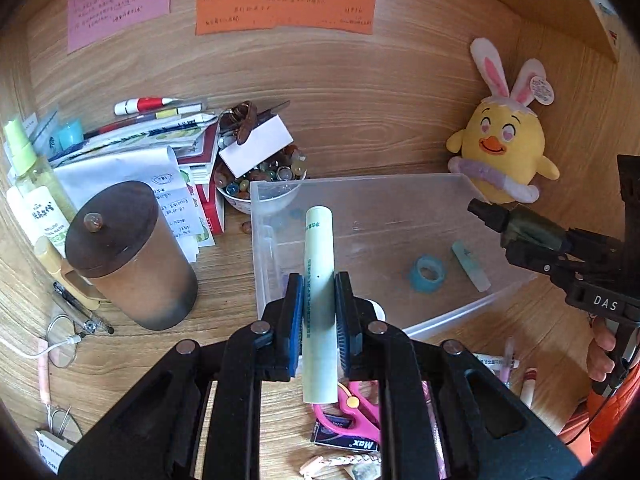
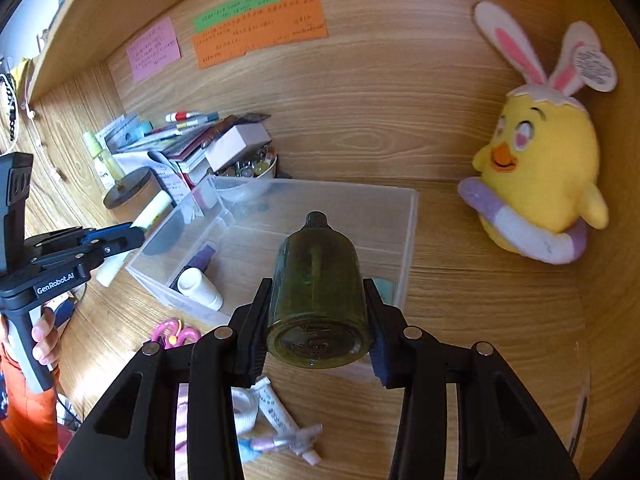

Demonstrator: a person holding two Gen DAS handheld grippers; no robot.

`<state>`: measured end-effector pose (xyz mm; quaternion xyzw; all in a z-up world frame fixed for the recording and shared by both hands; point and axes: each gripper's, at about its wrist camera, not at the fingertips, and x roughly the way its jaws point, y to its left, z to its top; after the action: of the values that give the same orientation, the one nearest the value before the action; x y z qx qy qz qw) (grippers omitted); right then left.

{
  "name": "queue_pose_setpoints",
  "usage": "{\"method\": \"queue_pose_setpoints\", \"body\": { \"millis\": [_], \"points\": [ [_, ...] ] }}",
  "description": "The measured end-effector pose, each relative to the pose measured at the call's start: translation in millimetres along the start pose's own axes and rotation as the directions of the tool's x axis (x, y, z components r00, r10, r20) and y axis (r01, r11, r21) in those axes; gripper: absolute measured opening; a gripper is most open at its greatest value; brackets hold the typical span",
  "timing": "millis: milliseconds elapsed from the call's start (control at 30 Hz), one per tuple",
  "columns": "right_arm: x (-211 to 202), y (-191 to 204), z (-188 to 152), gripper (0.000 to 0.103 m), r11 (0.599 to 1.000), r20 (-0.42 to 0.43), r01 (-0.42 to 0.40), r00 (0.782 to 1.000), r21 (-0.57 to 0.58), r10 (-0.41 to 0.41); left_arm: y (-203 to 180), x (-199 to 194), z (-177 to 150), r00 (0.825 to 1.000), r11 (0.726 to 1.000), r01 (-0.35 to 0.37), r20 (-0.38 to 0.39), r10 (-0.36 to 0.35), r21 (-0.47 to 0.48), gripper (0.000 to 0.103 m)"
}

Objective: Organize objects
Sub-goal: 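Carry both held items into the clear box and open both grippers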

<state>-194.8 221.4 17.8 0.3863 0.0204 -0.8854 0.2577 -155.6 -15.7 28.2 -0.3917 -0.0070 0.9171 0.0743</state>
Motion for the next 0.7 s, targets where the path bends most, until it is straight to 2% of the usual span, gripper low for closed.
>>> {"method": "queue_pose_setpoints", "body": {
  "millis": [200, 467, 700],
  "points": [
    [38.2, 9.7, 9.6, 0.038, 0.999, -0.084, -0.037, 0.996, -0.035, 0.034, 0.2, 31.1, 10.0, 0.997, 1.000, 0.015, -0.074, -0.014, 0.006, 0.015],
    [77.5, 37.1, 18.7, 0.038, 0.991, -0.168, -0.070, 0.985, -0.112, 0.051, -6.0, 51.7, 16.3, 0.995, 0.999, 0.007, -0.097, -0.003, 0.045, 0.015],
    [92.6, 47.9, 19.4, 0.038, 0.987, -0.198, -0.054, 0.980, -0.150, 0.024, -7.2, 56.7, 15.6, 0.992, 0.998, 0.017, -0.122, -0.009, 0.059, 0.015]
  ]
}}
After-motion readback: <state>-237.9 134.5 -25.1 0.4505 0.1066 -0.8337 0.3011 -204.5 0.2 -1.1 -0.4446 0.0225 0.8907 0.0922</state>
